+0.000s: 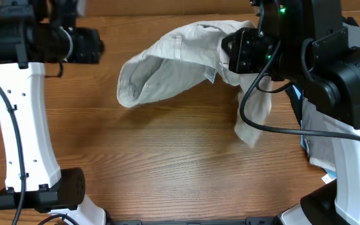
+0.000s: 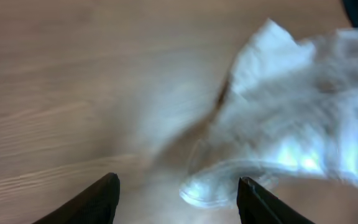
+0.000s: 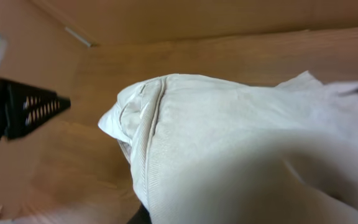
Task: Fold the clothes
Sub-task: 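Lift the beige shorts with the right gripper toward the left gripper, then grasp the shorts' waistband corner with the left gripper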
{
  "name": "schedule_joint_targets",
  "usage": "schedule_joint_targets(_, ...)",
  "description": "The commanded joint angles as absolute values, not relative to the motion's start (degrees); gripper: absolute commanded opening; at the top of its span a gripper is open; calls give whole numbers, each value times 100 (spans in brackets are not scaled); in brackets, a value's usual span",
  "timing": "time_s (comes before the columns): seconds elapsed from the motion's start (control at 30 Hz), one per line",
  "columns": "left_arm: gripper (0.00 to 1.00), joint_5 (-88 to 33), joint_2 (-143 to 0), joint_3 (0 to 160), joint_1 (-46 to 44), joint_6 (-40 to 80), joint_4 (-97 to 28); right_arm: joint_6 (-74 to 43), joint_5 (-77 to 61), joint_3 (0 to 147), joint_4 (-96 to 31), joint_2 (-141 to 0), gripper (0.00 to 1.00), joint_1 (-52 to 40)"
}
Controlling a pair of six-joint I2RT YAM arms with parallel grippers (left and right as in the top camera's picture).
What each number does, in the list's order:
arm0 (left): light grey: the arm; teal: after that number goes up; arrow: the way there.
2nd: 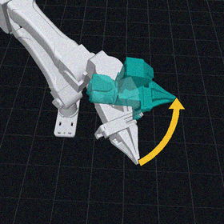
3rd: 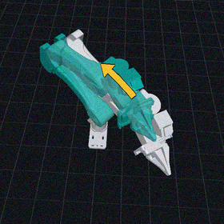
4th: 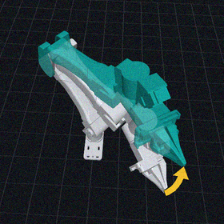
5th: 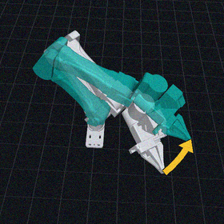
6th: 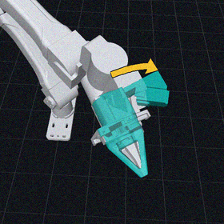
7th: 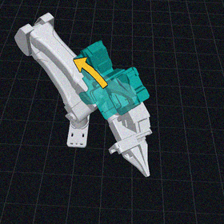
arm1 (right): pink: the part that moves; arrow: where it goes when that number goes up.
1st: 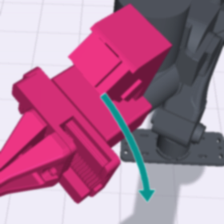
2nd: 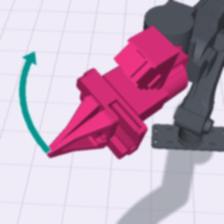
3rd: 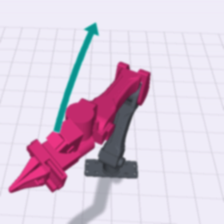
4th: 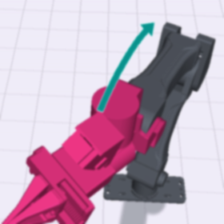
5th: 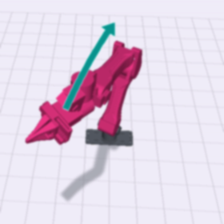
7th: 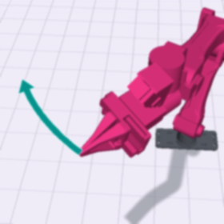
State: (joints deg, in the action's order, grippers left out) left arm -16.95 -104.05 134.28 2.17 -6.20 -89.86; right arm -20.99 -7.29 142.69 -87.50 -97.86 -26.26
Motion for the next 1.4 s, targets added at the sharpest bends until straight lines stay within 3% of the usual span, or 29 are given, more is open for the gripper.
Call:
schedule_joint_targets(0.0, 63, -2320, -10339, 13251, -213, -1389, -9188, -2099, -454, 14440, -8665, -9771, 4, -2554)
schedule_joint_targets(0.27, 67, -2316, -10339, 11913, -906, -1750, -8759, -2097, -451, 14440, -8689, -9813, 4, -2366)
schedule_joint_targets(1.03, 68, -2792, -10339, 8128, -1326, 1190, -4956, -2099, -449, 14435, -8685, -9819, 4, -1931)
schedule_joint_targets(1.07, 65, -2788, -10339, 8031, -1326, 1208, -4845, -2099, -449, 14435, -8683, -9819, 4, -1931)
schedule_joint_targets(1.1, 55, -2786, -10339, 7924, -1326, 1208, -4716, -2097, -449, 14435, -8683, -9819, 4, -1931)
schedule_joint_targets(1.13, 38, -2753, -10339, 7854, -1326, 1208, -4628, -2097, -447, 14435, -8685, -9819, 4, -1925)
schedule_joint_targets(1.17, 15, -2676, -10339, 7824, -1313, 1212, -4595, -2097, -449, 14435, -8685, -9819, 4, -1907)
schedule_joint_targets(1.2, 4, -2589, -10339, 7826, -1306, 1210, -4595, -2097, -449, 14435, -8691, -9819, 4, -1881)
schedule_joint_targets(1.37, 4, -2410, -10294, 8366, -1076, 1223, -4932, -2091, -449, 14435, -8875, -9819, 4, -1678)
